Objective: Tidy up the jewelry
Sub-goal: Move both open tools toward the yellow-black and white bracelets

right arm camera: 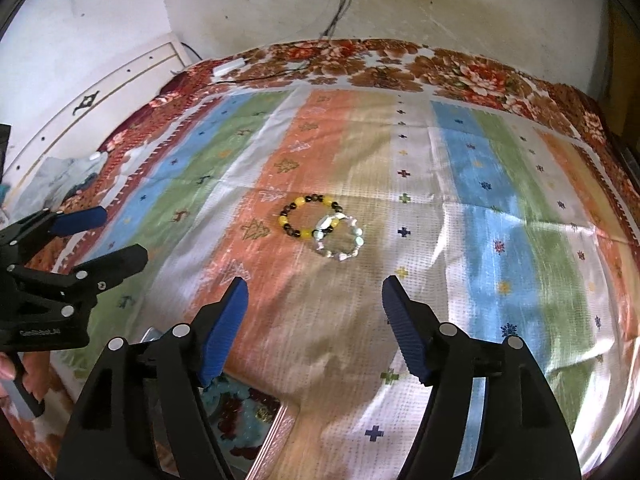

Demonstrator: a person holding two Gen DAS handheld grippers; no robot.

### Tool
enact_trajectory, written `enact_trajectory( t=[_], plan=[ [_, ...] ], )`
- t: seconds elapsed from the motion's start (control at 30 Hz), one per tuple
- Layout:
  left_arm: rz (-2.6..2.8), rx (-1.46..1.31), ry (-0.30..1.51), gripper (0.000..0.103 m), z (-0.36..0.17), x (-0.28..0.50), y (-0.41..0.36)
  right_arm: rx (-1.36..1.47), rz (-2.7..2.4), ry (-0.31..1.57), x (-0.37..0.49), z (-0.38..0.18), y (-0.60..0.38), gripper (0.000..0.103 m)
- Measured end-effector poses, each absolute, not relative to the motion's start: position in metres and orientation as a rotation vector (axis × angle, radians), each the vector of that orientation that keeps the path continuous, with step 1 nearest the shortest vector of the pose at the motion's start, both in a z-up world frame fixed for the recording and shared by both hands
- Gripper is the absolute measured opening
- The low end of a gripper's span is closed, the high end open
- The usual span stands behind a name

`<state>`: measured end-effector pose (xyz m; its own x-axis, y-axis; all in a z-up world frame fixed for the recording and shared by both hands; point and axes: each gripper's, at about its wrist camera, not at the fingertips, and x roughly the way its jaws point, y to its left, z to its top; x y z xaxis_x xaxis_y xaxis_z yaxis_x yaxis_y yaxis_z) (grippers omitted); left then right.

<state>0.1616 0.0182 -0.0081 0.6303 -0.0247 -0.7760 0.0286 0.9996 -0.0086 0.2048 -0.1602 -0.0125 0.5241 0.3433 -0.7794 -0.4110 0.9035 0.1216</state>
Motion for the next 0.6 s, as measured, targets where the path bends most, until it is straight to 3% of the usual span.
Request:
enact_trajectory(
  t=[0.6],
  plan=[
    [-0.027,0.029,0.881,0.091,-0.018,0.209,0.01,-0.081,0.415,0.923,0.242,-0.019,-0.158,0.069]
  ],
)
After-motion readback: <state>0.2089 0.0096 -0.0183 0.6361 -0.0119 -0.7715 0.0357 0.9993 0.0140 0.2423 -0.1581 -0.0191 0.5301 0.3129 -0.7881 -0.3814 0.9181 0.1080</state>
